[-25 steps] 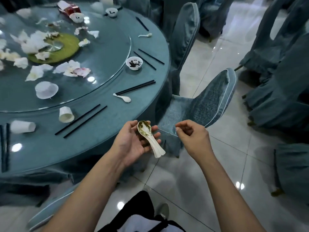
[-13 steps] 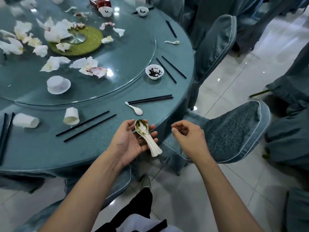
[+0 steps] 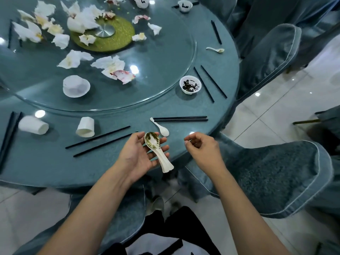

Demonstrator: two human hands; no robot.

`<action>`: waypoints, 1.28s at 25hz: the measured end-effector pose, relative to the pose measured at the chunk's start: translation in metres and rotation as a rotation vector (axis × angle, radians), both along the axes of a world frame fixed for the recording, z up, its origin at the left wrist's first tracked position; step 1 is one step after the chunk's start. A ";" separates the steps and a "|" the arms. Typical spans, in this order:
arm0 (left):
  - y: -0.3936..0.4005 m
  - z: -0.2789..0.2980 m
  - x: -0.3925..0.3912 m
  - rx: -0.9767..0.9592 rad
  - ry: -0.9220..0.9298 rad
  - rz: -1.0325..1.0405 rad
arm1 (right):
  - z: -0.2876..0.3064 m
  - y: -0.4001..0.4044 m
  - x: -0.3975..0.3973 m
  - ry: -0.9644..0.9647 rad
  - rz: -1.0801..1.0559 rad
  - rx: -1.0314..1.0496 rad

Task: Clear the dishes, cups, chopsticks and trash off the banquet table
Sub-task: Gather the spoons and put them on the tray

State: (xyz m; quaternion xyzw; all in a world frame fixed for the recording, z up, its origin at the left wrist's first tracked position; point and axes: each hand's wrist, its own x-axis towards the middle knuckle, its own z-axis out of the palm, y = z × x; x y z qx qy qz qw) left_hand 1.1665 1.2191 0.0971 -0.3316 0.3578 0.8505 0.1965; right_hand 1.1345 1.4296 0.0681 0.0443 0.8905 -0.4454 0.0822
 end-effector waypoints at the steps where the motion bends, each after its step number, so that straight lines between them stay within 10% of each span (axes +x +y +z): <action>1: -0.004 -0.003 -0.003 0.001 -0.009 0.016 | -0.005 -0.004 -0.007 -0.009 0.017 0.008; 32: -0.034 -0.054 -0.053 -0.042 -0.147 0.293 | -0.122 -0.108 -0.163 0.025 0.630 0.693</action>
